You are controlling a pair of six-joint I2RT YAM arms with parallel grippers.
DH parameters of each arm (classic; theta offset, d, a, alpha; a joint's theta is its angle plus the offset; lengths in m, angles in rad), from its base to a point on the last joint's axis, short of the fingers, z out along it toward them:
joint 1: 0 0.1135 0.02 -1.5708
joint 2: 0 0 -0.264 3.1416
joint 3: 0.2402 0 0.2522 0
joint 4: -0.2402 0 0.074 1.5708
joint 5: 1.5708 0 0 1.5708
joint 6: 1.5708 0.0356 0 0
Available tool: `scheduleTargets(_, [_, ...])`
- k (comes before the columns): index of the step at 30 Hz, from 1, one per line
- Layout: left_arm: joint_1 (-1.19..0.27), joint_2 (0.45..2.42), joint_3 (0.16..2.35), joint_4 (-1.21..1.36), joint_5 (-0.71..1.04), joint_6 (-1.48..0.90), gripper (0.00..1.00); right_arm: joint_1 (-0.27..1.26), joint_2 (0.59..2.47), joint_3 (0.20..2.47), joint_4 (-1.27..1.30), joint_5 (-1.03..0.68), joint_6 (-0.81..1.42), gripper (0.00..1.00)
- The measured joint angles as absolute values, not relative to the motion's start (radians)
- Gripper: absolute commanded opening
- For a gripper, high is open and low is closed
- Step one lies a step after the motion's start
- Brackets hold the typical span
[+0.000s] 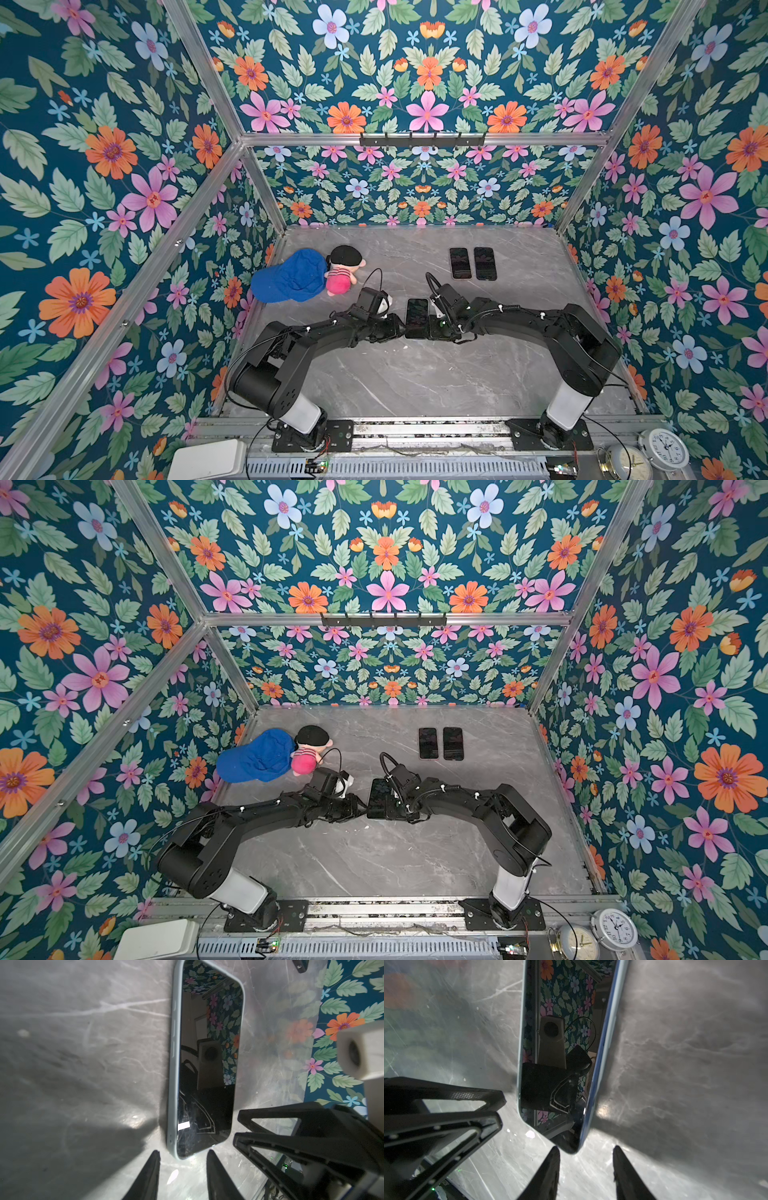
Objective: Put the phone into the phone case
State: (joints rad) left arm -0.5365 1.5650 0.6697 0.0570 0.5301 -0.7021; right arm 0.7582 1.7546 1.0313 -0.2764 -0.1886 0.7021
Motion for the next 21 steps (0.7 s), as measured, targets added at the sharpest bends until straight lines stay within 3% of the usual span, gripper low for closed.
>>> scheduleTargets(21, [-0.546, 1.613, 0.639, 0.160, 0.578, -0.753, 0.34, 0.758, 1.789, 1.046, -0.235, -0.210, 0.703, 0.13])
